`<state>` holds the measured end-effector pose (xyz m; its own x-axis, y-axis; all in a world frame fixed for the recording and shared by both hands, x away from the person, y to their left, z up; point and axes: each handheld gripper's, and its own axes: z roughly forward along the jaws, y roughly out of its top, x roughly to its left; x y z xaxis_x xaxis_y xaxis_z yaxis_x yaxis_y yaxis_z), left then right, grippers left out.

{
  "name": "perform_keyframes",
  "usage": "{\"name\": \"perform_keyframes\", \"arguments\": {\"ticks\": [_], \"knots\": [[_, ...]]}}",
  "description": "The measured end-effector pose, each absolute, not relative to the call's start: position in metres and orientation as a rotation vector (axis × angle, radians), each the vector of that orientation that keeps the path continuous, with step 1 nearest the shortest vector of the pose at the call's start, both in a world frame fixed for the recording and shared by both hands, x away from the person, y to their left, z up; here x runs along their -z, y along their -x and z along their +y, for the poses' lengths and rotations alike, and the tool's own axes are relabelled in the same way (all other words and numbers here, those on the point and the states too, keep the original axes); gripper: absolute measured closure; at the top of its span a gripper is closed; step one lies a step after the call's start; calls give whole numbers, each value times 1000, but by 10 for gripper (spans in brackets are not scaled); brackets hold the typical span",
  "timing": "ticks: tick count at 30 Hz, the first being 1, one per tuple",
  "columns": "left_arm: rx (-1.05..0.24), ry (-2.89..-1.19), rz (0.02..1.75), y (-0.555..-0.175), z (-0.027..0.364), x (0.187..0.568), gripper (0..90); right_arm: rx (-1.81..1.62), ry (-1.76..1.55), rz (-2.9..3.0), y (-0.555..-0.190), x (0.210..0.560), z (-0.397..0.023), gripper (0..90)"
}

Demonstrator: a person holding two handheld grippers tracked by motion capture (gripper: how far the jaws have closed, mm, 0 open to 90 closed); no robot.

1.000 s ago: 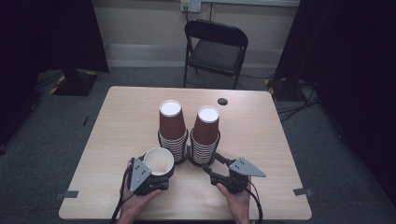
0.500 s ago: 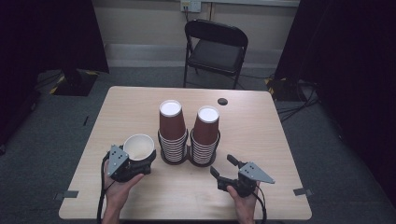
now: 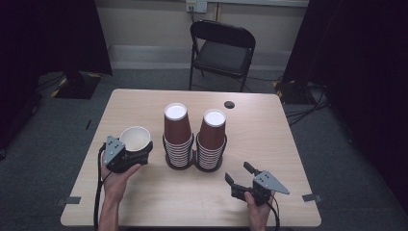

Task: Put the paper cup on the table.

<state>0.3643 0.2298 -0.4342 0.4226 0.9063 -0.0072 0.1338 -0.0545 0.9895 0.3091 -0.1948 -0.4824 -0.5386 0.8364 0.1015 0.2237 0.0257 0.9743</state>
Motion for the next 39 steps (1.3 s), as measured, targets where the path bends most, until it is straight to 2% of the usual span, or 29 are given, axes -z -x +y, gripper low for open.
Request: {"name": "perform_keyframes", "arguments": {"ticks": [10,22,39], "knots": [[-833,-1503,999,-391,226,430,87,-1513,-1106,1768,-310,494,-196,148],[-790,-1531,1067,-426,232,448,85,-1478,-1113,1762,-308,495,-194,147],[-718,-1566,1154,-441,233,476,72,-1465,-1113,1785,-310,495,-193,155]]}}
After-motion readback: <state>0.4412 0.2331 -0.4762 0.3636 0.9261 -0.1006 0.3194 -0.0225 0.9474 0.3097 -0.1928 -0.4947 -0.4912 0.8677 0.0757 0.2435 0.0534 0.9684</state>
